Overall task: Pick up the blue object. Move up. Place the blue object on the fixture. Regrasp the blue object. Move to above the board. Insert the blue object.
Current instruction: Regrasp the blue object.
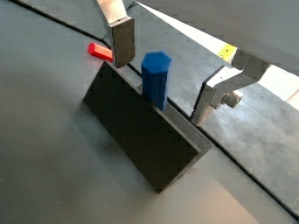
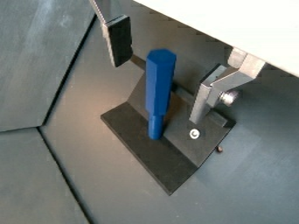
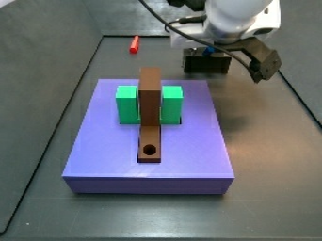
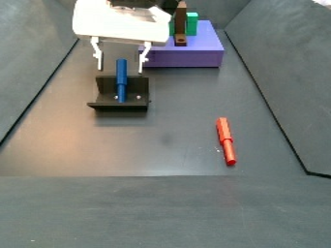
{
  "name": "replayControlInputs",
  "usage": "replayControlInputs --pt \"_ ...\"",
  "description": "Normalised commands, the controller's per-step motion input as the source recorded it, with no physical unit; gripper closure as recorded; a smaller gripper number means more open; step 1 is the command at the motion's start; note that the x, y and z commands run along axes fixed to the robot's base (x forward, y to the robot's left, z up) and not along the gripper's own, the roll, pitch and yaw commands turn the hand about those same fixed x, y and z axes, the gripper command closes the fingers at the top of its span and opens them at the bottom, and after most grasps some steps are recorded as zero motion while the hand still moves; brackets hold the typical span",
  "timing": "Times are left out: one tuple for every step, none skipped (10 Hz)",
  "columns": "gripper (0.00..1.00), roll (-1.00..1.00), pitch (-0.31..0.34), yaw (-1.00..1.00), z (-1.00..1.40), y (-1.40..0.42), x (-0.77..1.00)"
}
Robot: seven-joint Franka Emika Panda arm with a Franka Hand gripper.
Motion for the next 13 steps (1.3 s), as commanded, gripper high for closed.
replayControlInputs --pt "0.0 0.43 0.0 0.09 -0.25 0.0 0.0" --pt "0.0 0.3 0.0 0.08 -0.21 0.0 0.0" --pt "0.0 0.02 0.0 0.02 0.0 0.0 0.0" --pt "0.0 0.0 0.0 0.0 0.0 0.0 0.0" --pt "1.0 0.0 0.0 0.0 0.0 0.0 0.0" --pt "1.0 0.0 0.0 0.0 0.0 0.0 0.0" --pt "1.0 0.0 0.0 0.0 0.0 0.0 0.0" --pt "1.0 0.0 0.0 0.0 0.0 0.0 0.0" --pt "1.0 0.0 0.0 0.0 0.0 0.0 0.0" --pt "1.0 0.0 0.0 0.0 0.0 0.0 0.0" --pt "1.0 0.0 0.0 0.0 0.0 0.0 0.0" --pt "1.0 0.0 0.0 0.0 0.0 0.0 0.0" --pt "1.0 0.0 0.0 0.0 0.0 0.0 0.0"
